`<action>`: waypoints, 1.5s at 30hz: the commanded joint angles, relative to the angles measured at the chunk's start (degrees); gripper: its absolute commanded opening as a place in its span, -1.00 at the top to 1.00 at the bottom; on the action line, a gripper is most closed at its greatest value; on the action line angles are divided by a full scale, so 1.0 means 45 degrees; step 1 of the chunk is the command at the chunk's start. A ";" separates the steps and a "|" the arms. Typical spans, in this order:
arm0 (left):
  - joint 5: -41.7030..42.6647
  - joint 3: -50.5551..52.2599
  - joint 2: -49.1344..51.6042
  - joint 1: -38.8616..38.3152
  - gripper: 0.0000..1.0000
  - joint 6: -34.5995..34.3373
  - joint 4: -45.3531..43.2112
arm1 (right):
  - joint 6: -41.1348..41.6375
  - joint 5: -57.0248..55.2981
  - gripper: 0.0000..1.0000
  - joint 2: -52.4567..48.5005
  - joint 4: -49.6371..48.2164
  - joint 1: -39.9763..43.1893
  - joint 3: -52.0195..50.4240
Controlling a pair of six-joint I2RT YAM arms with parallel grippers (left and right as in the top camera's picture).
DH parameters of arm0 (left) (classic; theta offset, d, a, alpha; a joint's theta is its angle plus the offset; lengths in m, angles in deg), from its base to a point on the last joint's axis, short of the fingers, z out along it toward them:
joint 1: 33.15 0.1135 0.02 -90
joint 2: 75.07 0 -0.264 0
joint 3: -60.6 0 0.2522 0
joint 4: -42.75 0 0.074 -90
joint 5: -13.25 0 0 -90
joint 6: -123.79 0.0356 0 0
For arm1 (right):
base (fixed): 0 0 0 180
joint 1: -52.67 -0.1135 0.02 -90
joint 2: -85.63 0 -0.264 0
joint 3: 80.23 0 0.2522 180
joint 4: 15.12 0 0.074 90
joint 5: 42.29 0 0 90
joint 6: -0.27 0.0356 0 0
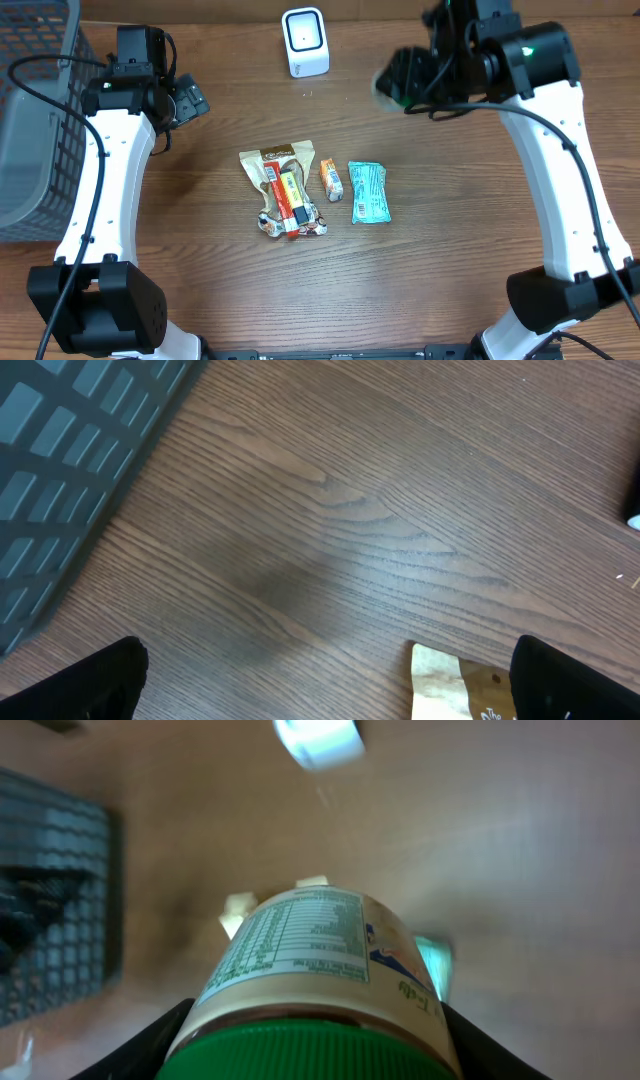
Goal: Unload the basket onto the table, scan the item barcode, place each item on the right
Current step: 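Carry the green jar up to the white barcode scanner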
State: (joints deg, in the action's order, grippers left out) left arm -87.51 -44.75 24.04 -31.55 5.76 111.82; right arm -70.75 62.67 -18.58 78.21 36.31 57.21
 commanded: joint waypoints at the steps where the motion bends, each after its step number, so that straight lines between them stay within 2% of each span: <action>1: -0.0029 -0.0068 -0.0112 0.0053 -1.00 0.0277 -0.0010 | -0.1651 -0.1525 0.57 0.0165 -0.1666 -0.0792 0.1263; 6: -0.0029 -0.0068 -0.0112 0.0053 -1.00 0.0277 -0.0010 | -0.2681 -0.3288 0.57 -0.0029 -0.4605 -0.1481 0.1127; 12: -0.0029 -0.0068 -0.0112 0.0053 -1.00 0.0277 -0.0010 | -0.3910 -0.3317 0.57 -0.1117 -0.7257 -0.1588 0.1030; 23: -0.0029 -0.0068 -0.0112 0.0053 -1.00 0.0272 -0.0010 | -0.3900 -0.3298 0.59 -0.4571 -1.0360 -0.1603 0.1030; 28: -0.0029 -0.0068 -0.0112 0.0053 -1.00 0.0277 -0.0010 | -0.3895 -0.3055 0.84 -0.6023 -1.2046 -0.1603 0.1025; 38: -0.0029 -0.0068 -0.0112 0.0053 -1.00 0.0277 -0.0010 | -0.3837 -0.2404 0.92 -0.7815 -1.4702 -0.1603 0.1025; 45: -0.0029 -0.0068 -0.0112 0.0053 -1.00 0.0272 -0.0010 | -0.2356 -0.2399 0.92 -0.8670 -1.6529 -0.1603 0.1025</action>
State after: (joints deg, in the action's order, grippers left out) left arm -87.51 -44.73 24.04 -31.55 5.76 111.82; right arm -85.87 51.41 -56.28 6.82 29.06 61.23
